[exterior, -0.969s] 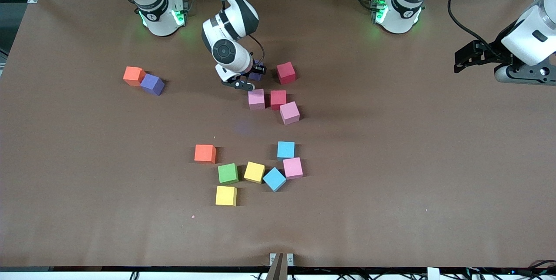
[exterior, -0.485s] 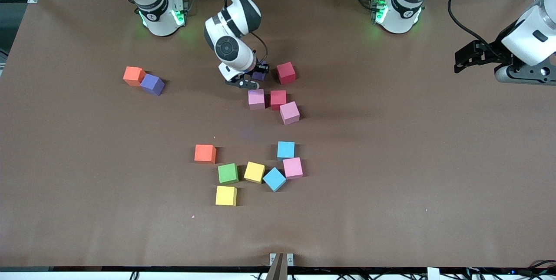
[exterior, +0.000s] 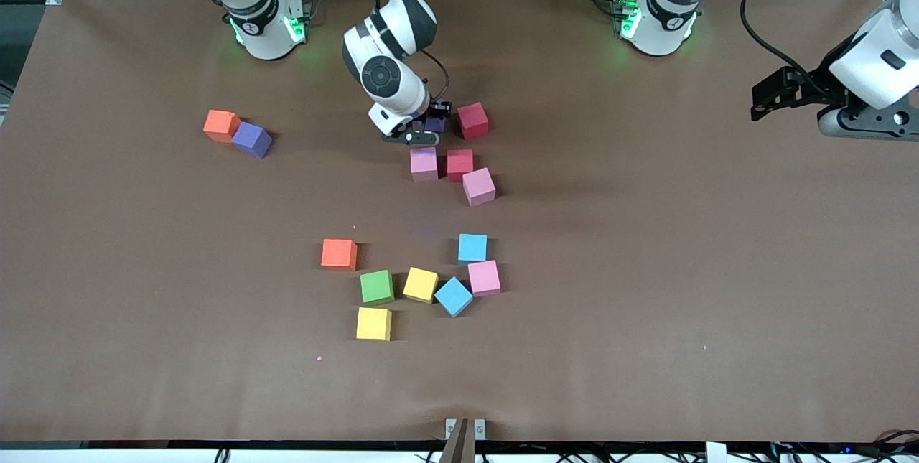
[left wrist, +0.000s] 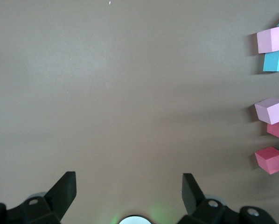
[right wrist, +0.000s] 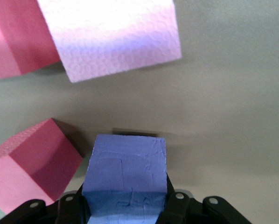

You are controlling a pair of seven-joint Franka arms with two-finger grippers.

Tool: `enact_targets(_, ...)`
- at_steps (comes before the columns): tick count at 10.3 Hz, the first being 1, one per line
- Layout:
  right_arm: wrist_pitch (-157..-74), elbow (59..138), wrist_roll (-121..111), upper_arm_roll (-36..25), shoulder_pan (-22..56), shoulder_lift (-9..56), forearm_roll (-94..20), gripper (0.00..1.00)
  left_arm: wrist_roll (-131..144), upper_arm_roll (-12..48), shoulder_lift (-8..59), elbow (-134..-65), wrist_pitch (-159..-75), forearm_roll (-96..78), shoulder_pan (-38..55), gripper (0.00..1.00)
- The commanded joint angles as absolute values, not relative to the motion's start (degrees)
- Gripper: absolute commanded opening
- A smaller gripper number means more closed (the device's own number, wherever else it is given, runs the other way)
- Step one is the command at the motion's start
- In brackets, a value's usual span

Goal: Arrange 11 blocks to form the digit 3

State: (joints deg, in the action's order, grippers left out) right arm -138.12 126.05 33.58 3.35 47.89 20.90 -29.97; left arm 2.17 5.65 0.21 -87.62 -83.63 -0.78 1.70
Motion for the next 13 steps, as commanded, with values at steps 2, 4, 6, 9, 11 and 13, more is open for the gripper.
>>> enact_targets(2, -137.9, 123.4, 34.5, 3.2, 46.8, 23.8, -29.1, 0.07, 1.3, 5.7, 0.4, -86.9, -82.5, -0.9, 1.5, 1.0)
enact_targets(4, -137.9, 123.2, 34.5, 3.2, 46.8, 24.2, -29.1, 0.07, 1.3, 5.7, 0.4, -86.9, -82.5, -0.9, 1.5, 1.0)
enact_targets(6, -137.9, 122.1, 34.5, 3.2, 46.9, 25.0, -29.1, 0.07, 1.3, 5.7, 0.4, -86.9, -82.5, -0.9, 1.5, 1.0)
enact_targets(9, -137.9, 120.8, 35.2, 3.2, 47.3, 26.1, -29.1, 0.07, 1.2, 5.7, 0.3, -86.9, -82.5, -0.9, 1.5, 1.0)
enact_targets(11, -137.7, 120.8, 35.2, 3.1, 47.3, 26.0, -29.0, 0.5, 1.2, 5.7, 0.4, -86.9, -82.5, -1.0, 1.5, 1.0)
enact_targets(13, -137.6, 120.8, 35.2, 3.2, 47.5, 26.0, -28.9, 1.0, 1.3, 5.7, 0.4, -86.9, -82.5, -0.9, 1.5, 1.0)
